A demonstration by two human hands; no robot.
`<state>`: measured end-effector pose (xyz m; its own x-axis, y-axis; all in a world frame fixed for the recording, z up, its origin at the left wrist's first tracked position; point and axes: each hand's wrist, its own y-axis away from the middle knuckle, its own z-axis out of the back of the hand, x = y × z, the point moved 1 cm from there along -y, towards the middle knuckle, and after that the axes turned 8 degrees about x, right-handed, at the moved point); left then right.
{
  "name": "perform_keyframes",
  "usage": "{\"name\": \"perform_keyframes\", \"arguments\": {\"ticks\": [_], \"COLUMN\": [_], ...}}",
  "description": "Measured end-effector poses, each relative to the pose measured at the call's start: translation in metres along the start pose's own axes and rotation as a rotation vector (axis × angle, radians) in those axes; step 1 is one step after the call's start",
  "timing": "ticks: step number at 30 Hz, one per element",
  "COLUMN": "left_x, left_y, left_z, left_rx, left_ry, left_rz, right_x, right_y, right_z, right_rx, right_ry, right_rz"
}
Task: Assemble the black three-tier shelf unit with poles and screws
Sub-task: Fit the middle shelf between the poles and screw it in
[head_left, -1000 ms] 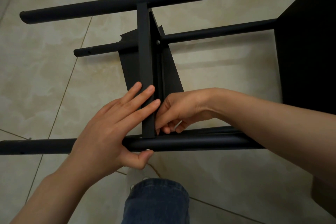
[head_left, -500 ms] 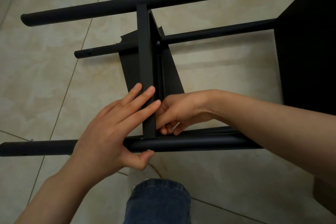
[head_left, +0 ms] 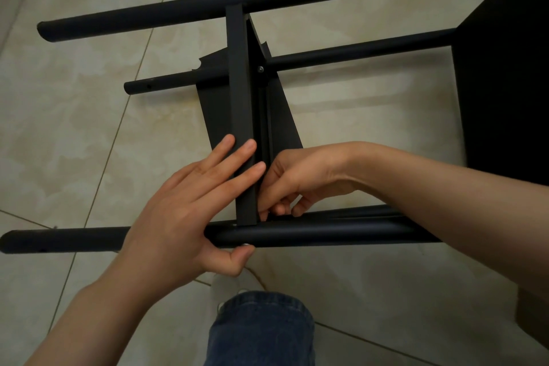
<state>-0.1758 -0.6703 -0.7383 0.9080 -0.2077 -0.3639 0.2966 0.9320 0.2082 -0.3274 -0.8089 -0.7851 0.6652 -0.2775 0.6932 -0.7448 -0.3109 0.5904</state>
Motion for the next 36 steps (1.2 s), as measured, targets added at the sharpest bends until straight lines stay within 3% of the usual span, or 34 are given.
{"name": "perform_keyframes", "arguments": {"ticks": [36], "left_x": [0.001], "left_y": [0.0003], "left_z": [-0.0018], "left_rx": [-0.007], "left_ry": [-0.009], "left_rz": [-0.015], "right_x": [-0.0012], "right_y": [-0.0027], "right_z": [-0.0008], "right_rx": [0.032], "right_ry": [-0.056], "right_rz": [0.054]}}
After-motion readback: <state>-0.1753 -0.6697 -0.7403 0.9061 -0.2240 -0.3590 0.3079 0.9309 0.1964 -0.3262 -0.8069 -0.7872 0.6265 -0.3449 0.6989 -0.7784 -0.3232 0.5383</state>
